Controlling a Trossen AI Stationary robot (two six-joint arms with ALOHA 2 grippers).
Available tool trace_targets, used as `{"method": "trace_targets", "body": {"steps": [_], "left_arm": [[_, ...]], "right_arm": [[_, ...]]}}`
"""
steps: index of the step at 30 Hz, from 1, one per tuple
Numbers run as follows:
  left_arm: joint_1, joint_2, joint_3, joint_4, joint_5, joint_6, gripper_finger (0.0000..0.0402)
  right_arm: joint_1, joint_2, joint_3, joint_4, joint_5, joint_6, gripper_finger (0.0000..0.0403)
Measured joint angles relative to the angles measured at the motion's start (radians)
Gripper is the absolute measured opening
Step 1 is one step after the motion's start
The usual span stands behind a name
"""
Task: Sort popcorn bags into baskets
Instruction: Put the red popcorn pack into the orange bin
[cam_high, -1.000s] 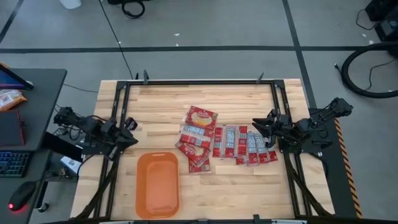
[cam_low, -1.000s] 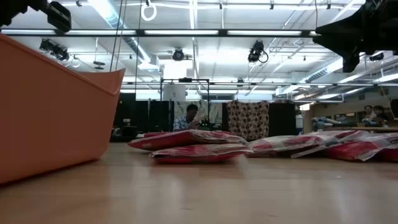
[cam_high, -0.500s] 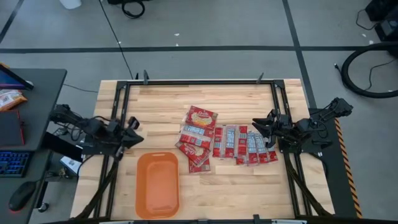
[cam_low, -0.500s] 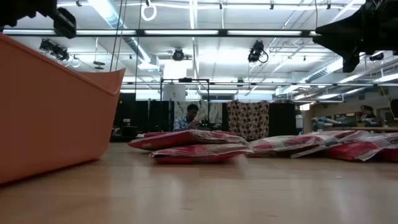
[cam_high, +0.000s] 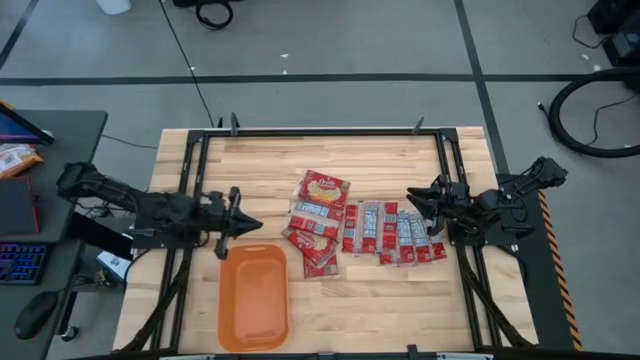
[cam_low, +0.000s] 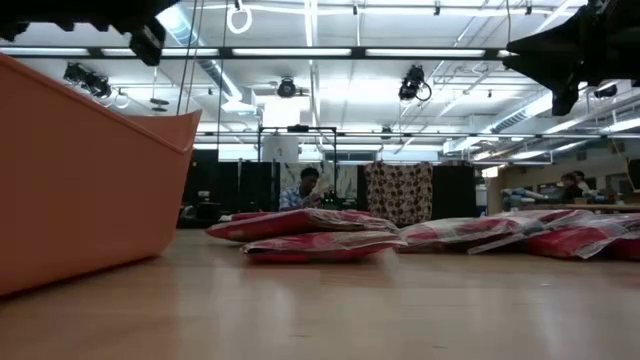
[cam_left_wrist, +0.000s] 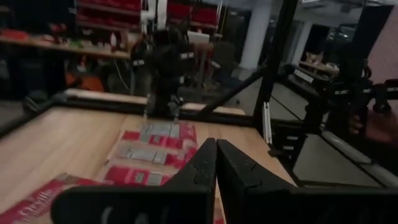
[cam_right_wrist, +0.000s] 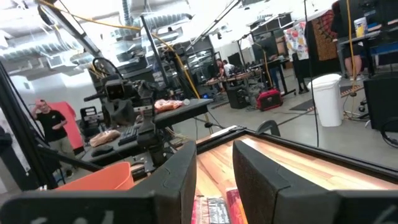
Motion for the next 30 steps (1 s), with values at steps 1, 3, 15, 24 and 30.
{"method": "trace_targets", "body": {"steps": [1, 3, 15, 24, 30], "left_arm": [[0.027, 0.029, 0.013, -0.001, 0.038, -0.012, 0.0016], [0.085, 0.094, 0.038, -0.006, 0.117, -0.042, 0.0016], [0.317, 0.480, 0.211, -0.093, 0.451, -0.099, 0.0021], [0.337, 0.708, 0.423, -0.275, 0.454, 0.020, 0.0115], [0.337, 0.832, 0.552, -0.460, 0.404, 0.153, 0.0165]], "right_arm": [[0.000, 0.000, 0.000, 0.002, 0.000, 0.016, 0.0110], [0.000, 0.000, 0.000, 0.011, 0.000, 0.053, 0.0110], [0.000, 0.000, 0.000, 0.029, -0.060, 0.233, 0.0110], [0.000, 0.000, 0.000, 0.020, -0.152, 0.240, 0.0110], [0.000, 0.005, 0.000, -0.003, -0.171, 0.236, 0.0110]]}}
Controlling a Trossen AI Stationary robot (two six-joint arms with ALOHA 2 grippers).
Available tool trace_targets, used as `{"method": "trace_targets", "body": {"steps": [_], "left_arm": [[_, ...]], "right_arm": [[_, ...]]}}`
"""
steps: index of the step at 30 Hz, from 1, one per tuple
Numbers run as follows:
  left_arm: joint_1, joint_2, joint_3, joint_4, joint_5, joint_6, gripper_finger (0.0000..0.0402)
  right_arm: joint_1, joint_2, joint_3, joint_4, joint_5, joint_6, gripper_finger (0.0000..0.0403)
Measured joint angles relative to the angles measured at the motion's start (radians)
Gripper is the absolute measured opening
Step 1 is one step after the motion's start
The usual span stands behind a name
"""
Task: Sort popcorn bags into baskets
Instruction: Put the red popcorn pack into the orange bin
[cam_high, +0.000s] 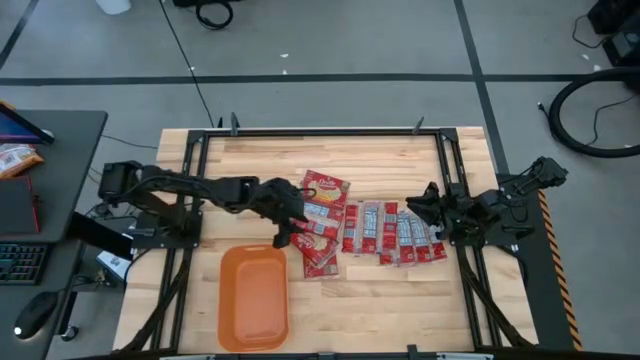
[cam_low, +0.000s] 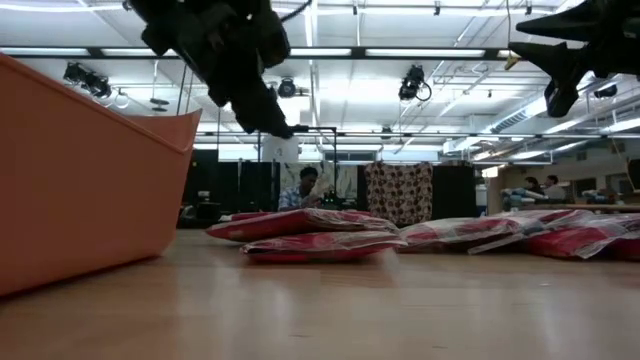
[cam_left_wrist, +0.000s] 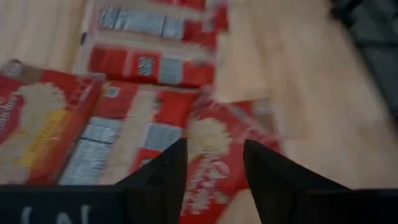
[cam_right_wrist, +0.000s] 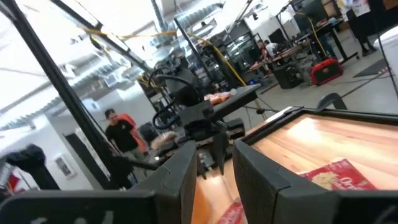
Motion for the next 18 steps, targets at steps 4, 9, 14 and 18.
{"method": "trace_targets", "body": {"steps": [4, 9, 14, 18], "left_arm": [[0.000, 0.060, 0.028, -0.026, -0.074, 0.058, 0.0163], [-0.015, 0.101, 0.031, -0.041, -0.130, 0.097, 0.0168], [-0.049, 0.127, 0.048, -0.043, -0.216, 0.116, 0.0207], [-0.061, 0.157, 0.126, -0.114, -0.247, 0.118, 0.0233]], "right_arm": [[0.000, 0.018, 0.000, -0.028, 0.004, -0.005, 0.0110], [0.000, 0.046, 0.000, -0.027, 0.001, -0.012, 0.0110], [-0.003, 0.068, 0.000, -0.027, 0.000, -0.013, 0.0110], [-0.023, 0.084, 0.001, -0.025, -0.006, -0.012, 0.0110]]}}
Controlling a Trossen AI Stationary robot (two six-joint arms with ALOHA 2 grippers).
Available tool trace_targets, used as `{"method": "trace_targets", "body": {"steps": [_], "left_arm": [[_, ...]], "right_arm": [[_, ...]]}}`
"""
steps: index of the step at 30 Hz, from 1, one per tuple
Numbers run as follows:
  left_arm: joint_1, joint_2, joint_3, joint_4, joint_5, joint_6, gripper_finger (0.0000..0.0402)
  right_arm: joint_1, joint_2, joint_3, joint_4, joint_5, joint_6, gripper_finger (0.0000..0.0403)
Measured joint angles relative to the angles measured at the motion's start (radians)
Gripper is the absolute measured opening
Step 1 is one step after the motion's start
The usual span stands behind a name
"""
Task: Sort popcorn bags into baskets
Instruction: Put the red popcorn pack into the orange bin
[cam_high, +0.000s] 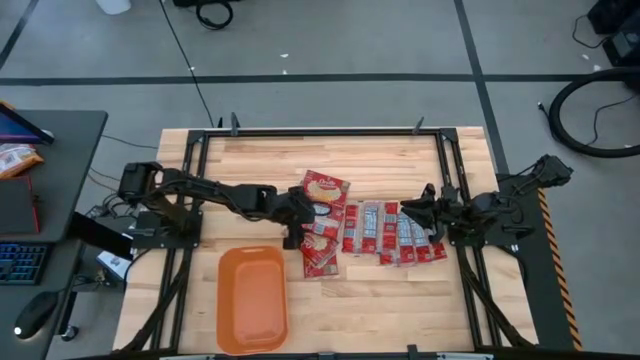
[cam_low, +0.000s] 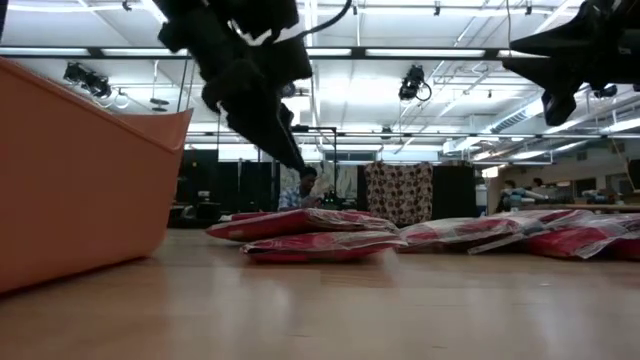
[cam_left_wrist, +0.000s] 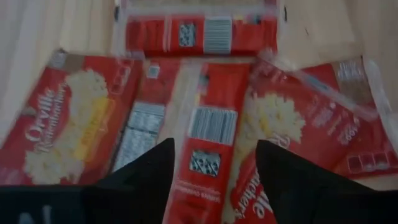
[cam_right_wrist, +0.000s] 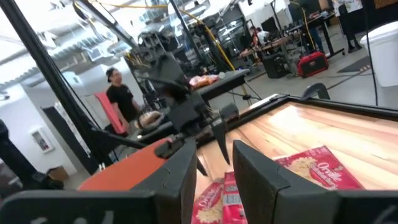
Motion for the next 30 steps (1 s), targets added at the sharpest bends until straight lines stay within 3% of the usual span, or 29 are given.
{"method": "trace_targets", "body": {"steps": [7, 14, 26, 30], "left_arm": [[-0.002, 0.113, 0.193, -0.166, 0.000, 0.017, 0.0231], [-0.030, 0.220, 0.276, -0.270, -0.067, 0.016, 0.0222], [-0.056, 0.296, 0.325, -0.316, -0.236, 0.068, 0.0221], [-0.064, 0.296, 0.325, -0.316, -0.227, 0.076, 0.0221]], "right_arm": [[-0.033, 0.043, 0.038, -0.018, -0.038, 0.000, 0.0110], [-0.036, 0.086, 0.051, -0.028, -0.043, 0.000, 0.0110], [-0.037, 0.150, 0.050, -0.011, -0.041, 0.025, 0.0110], [-0.037, 0.150, 0.050, -0.004, -0.047, 0.026, 0.0110]]}}
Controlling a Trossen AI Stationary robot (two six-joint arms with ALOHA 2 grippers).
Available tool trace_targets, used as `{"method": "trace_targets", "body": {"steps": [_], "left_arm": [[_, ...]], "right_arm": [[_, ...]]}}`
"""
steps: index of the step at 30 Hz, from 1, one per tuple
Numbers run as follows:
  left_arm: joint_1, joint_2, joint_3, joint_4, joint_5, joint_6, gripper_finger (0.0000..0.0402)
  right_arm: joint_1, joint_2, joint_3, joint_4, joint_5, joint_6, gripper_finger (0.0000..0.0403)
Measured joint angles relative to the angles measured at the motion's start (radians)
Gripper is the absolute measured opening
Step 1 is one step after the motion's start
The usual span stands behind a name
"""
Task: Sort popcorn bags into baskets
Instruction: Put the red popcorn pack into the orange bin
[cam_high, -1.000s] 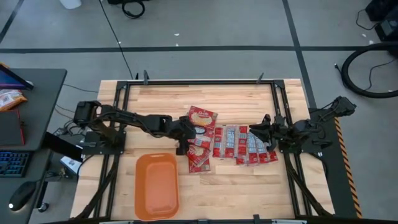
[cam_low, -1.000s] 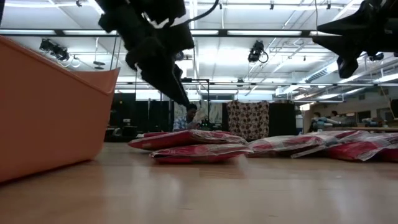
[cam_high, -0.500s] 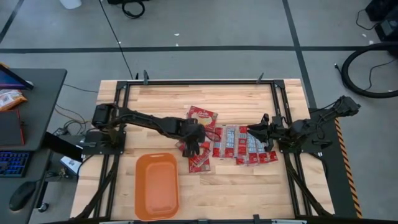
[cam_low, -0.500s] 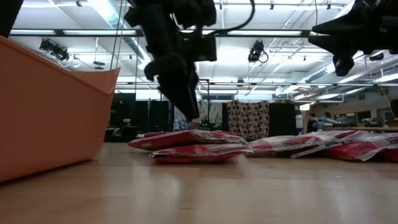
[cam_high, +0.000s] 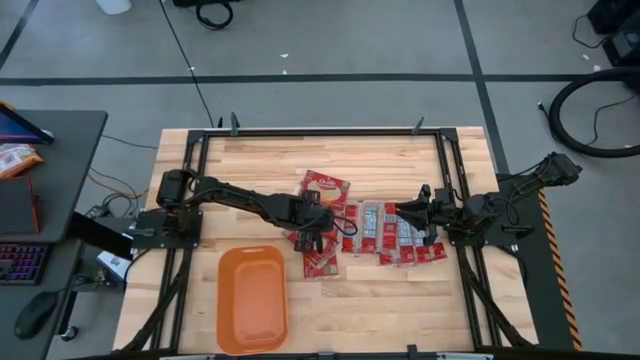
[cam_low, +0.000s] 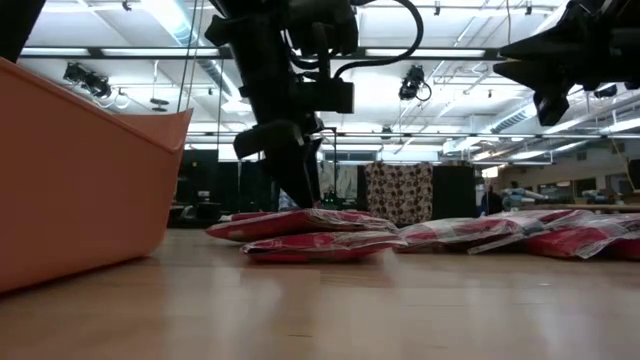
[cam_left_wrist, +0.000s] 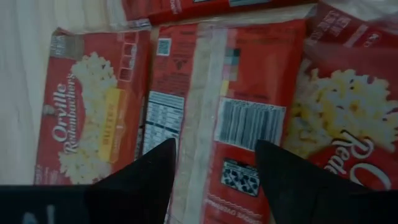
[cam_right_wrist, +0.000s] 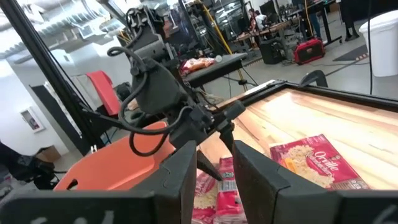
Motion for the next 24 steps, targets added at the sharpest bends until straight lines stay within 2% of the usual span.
{"method": "trace_targets", "body": {"steps": [10, 18, 21, 24], "left_arm": [[-0.060, 0.012, 0.001, -0.006, 0.010, 0.056, 0.0221], [-0.035, 0.045, 0.002, 0.015, 0.014, 0.061, 0.0221], [-0.027, 0.062, 0.003, 0.001, 0.026, 0.059, 0.0209], [-0.027, 0.076, 0.005, 0.002, 0.027, 0.060, 0.0182]], "right_arm": [[0.000, 0.000, 0.000, 0.017, 0.000, -0.015, 0.0110], [-0.004, 0.000, 0.000, 0.025, -0.001, -0.014, 0.0110], [-0.004, 0.001, 0.000, 0.035, -0.002, -0.013, 0.0110], [-0.004, 0.004, -0.001, 0.042, -0.006, -0.017, 0.0110]]}}
